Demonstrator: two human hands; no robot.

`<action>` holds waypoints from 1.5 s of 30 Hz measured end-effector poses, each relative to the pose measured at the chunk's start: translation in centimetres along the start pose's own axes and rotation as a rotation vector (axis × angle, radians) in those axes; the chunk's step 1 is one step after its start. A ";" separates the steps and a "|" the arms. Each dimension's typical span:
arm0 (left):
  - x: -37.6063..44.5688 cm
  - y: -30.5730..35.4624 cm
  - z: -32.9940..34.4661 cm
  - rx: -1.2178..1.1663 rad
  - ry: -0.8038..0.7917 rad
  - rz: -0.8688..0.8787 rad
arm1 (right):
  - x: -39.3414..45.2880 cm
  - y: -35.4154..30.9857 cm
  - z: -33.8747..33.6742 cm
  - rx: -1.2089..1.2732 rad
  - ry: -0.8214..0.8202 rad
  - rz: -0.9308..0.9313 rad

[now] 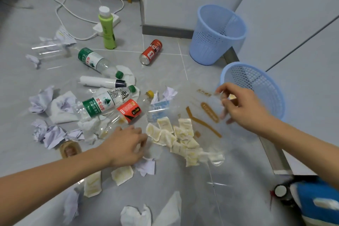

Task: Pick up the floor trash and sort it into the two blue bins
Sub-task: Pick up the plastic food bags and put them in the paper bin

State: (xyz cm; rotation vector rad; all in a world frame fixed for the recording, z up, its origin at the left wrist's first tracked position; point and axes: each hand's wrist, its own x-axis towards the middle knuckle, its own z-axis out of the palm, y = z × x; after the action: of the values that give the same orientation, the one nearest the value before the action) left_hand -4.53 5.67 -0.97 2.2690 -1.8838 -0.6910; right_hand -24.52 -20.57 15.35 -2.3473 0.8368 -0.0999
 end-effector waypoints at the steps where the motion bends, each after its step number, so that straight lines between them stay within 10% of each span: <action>1: 0.2 -0.2 -0.5 -0.067 0.107 -0.017 | 0.2 -0.8 -0.3 -0.052 0.004 -0.077; 12: 3.2 0.1 -7.6 -0.899 0.382 -0.129 | 3.5 -7.2 -0.4 -0.185 0.091 -0.612; 20: 1.3 -2.6 -12.7 -1.131 0.550 -0.201 | 5.1 -4.7 0.6 0.368 0.393 -0.083; 27: -1.4 -5.4 -12.9 -1.284 0.644 -0.317 | 4.7 -5.3 7.2 0.670 -0.294 0.161; 45: -6.4 -7.5 -15.4 -1.532 0.425 -0.248 | 8.0 -5.8 9.1 1.158 -0.560 0.201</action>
State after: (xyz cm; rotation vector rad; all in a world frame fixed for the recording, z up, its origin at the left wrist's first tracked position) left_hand 7.81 10.38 11.70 1.3482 -0.4114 -1.0191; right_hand -12.56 -16.89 10.49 -1.1037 0.4964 0.1294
